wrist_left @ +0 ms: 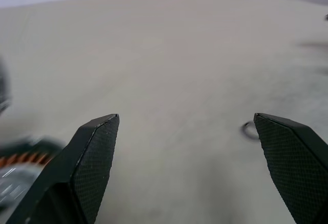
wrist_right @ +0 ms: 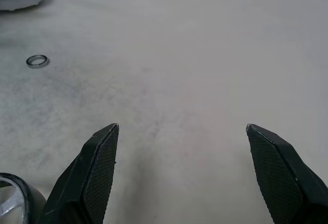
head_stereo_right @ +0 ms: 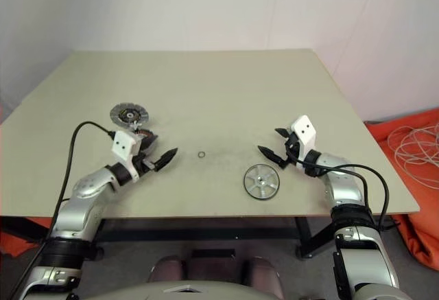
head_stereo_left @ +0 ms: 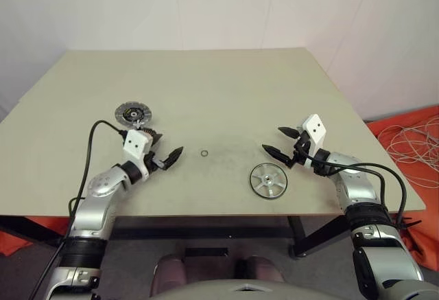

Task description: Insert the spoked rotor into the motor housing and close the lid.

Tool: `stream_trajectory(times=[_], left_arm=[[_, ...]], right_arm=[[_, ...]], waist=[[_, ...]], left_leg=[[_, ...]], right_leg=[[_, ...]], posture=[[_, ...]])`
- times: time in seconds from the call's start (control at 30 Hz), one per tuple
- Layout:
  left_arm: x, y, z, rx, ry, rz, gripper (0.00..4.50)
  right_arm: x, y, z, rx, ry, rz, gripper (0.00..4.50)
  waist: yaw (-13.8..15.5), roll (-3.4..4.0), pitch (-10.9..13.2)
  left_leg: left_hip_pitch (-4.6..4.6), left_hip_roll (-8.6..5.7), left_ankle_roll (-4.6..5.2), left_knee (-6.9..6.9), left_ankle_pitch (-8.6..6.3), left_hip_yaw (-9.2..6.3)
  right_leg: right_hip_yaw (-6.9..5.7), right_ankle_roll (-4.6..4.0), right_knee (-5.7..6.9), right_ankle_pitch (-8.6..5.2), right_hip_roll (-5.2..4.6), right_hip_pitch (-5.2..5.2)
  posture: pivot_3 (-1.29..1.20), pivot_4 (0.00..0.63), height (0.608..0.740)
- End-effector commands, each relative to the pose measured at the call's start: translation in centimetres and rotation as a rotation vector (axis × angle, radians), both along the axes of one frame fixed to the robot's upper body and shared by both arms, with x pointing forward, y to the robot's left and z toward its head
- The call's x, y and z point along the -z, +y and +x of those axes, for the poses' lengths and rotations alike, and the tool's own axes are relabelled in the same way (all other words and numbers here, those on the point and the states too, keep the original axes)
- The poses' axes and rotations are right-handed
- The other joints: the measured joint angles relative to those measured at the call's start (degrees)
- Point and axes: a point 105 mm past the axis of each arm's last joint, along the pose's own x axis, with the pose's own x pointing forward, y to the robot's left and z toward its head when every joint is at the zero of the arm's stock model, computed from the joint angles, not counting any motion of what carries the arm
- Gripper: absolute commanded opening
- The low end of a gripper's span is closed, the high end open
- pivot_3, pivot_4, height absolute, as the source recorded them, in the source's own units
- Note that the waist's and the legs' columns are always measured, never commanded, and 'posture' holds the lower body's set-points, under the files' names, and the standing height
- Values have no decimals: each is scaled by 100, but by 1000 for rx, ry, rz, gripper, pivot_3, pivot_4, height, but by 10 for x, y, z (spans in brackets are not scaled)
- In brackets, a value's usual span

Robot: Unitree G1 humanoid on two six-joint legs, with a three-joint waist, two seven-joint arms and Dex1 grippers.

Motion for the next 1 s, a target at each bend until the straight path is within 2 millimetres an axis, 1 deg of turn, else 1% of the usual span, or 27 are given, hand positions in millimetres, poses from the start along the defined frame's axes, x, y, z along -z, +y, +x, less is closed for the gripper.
stream_trajectory(times=[0.03,0.17,0.37,0.47,0.7,0.8,1.0], left_arm=[[2,-20,8,53,10,20,4471],[11,-30,18,62,48,38,4471],[26,-46,23,102,92,105,4471],[31,-49,23,108,111,120,4471],[39,-47,22,108,147,151,4471],[40,-45,24,80,156,144,3855],[41,-47,24,92,163,154,1891]], right_arm=[[-24,-1,3,-19,-79,5,4500],[-25,-3,1,-16,-81,4,4500],[-20,-2,-2,-12,-75,9,4500],[-21,-1,-2,-10,-76,12,4500],[-21,0,-2,-9,-77,15,4500],[-21,0,-2,-8,-77,16,4500],[-21,0,-1,-8,-75,16,4500]], waist=[[4,0,0],[8,2,1],[42,3,0],[50,4,0],[111,9,-1],[119,12,-3],[126,20,-7]], left_leg=[[-3,1,0,0,0,0],[-3,1,0,0,0,0],[-8,-1,1,1,0,-1],[-10,-1,2,2,0,-1],[-8,-1,2,3,0,-1],[-8,0,2,3,0,-1],[-9,-1,2,3,0,-1]], right_leg=[[0,0,0,0,1,-1],[-1,0,0,0,1,-2],[-1,0,-2,0,-1,-2],[-1,0,-2,0,0,-4],[-2,1,-2,0,-1,-3],[-2,1,-2,0,-1,-3],[-2,1,-3,0,-2,-3]], posture=[[0,0,740],[0,0,740],[0,0,740],[0,0,740],[0,0,740],[0,0,740],[0,0,740]])
